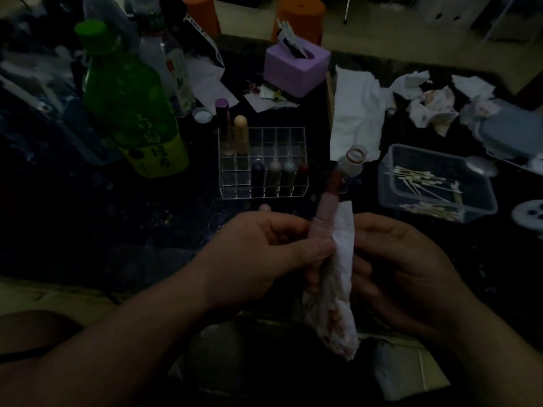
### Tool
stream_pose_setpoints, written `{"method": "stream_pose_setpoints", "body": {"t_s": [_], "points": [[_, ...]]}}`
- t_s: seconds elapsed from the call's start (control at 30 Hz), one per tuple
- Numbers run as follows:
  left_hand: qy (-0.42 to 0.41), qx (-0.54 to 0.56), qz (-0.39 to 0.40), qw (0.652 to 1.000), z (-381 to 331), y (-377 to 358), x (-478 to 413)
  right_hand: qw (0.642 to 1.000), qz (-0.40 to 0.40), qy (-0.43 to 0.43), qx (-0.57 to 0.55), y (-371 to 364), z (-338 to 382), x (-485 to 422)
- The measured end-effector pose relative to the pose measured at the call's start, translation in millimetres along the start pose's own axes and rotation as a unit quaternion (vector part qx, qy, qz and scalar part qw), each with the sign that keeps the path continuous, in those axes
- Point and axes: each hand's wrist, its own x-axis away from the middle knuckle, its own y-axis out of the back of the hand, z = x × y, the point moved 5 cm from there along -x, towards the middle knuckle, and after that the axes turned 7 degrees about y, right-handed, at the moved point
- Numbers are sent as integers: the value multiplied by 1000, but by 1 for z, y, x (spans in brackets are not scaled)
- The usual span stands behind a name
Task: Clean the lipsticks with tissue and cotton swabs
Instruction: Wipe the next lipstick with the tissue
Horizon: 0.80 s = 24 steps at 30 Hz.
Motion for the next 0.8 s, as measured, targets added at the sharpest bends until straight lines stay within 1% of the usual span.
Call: {"method": "stream_pose_setpoints", "body": {"t_s": [0.07, 0.17, 0.37, 0.47, 0.53, 0.6, 0.63, 0.7, 0.73, 0.8], "points": [[-2, 12, 35, 999, -3, -4, 1, 998, 35, 22, 42, 6, 3, -4], [4, 27, 86, 996, -5, -12, 4, 994, 85, 29, 65, 9, 7, -8], [32, 42, 143, 988, -8, -17, 5, 990, 102, 59, 83, 10, 6, -8], [51, 88, 158, 982, -7, -19, 6, 988, 109, 65, 92, 8, 7, -7], [55, 126, 169, 976, -7, -23, 6, 988, 99, 73, 97, 9, 8, -8], [51, 152, 157, 974, -7, -22, 6, 987, 79, 83, 111, 11, 9, -9], [43, 147, 140, 978, -7, -20, 5, 986, 64, 90, 125, 13, 10, -9], [21, 88, 79, 993, -6, -11, 2, 984, 18, 96, 152, 14, 13, -10], [12, 47, 38, 998, -5, -5, 1, 985, -2, 95, 145, 13, 14, -10], [-10, -19, -23, 999, -4, 4, -2, 993, -16, 83, 76, 10, 12, -11]]}}
